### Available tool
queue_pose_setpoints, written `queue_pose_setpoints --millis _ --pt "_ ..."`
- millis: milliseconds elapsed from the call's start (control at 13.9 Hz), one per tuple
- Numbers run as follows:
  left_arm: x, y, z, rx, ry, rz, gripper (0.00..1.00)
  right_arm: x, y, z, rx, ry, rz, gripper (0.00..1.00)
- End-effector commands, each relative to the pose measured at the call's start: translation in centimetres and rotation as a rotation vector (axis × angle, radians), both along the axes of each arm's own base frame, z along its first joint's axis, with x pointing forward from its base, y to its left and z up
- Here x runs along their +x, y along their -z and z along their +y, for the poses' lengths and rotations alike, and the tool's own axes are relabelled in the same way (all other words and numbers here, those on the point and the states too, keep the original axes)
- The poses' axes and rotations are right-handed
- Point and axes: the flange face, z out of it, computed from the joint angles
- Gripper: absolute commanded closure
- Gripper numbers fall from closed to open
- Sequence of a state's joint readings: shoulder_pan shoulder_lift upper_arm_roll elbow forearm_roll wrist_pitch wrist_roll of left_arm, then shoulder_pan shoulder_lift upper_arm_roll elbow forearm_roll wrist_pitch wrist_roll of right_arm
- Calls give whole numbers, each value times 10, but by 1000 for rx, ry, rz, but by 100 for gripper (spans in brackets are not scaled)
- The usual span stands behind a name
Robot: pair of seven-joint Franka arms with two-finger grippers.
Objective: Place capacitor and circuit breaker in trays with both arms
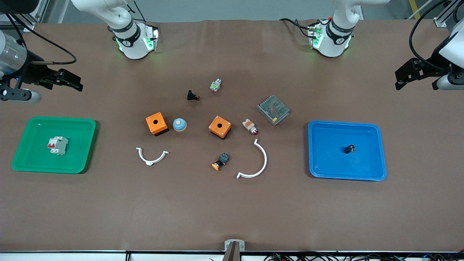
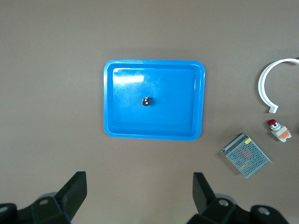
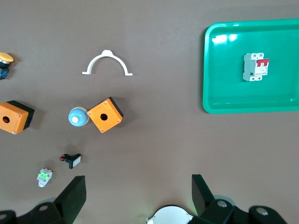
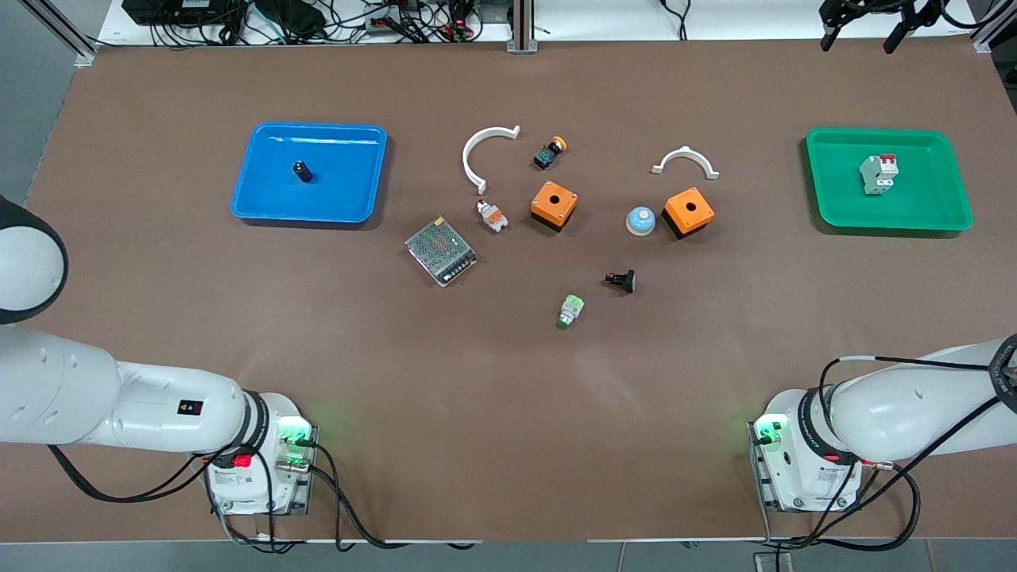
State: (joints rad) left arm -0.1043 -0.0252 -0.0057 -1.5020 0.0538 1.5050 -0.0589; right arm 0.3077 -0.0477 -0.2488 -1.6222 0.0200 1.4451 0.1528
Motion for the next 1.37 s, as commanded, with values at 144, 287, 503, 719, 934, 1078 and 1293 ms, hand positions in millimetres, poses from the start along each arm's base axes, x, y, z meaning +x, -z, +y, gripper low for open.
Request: queue_pose_setpoints --millis 144,287,503,719,934,1078,1293 --pt "-3 0 1 -77 5 12 0 -5 -22 -6 9 3 -52 0" --pt "-1 6 4 -76 -21 25 0 -4 -43 -8 7 7 -90 0" --pt "1 8 12 -64 -47 26 0 -1 -47 -30 12 50 -110 0" --pt "1 9 11 -53 -111 25 0 3 -50 -31 12 53 -141 0" --pt "1 15 6 -48 -99 40 0 11 -42 -27 7 50 -146 0" --pt "-2 21 -5 -41 -103 48 0 11 -43 -30 9 58 -146 0" --pt "-2 23 -12 -22 -92 45 0 12 -42 -34 1 67 -149 0"
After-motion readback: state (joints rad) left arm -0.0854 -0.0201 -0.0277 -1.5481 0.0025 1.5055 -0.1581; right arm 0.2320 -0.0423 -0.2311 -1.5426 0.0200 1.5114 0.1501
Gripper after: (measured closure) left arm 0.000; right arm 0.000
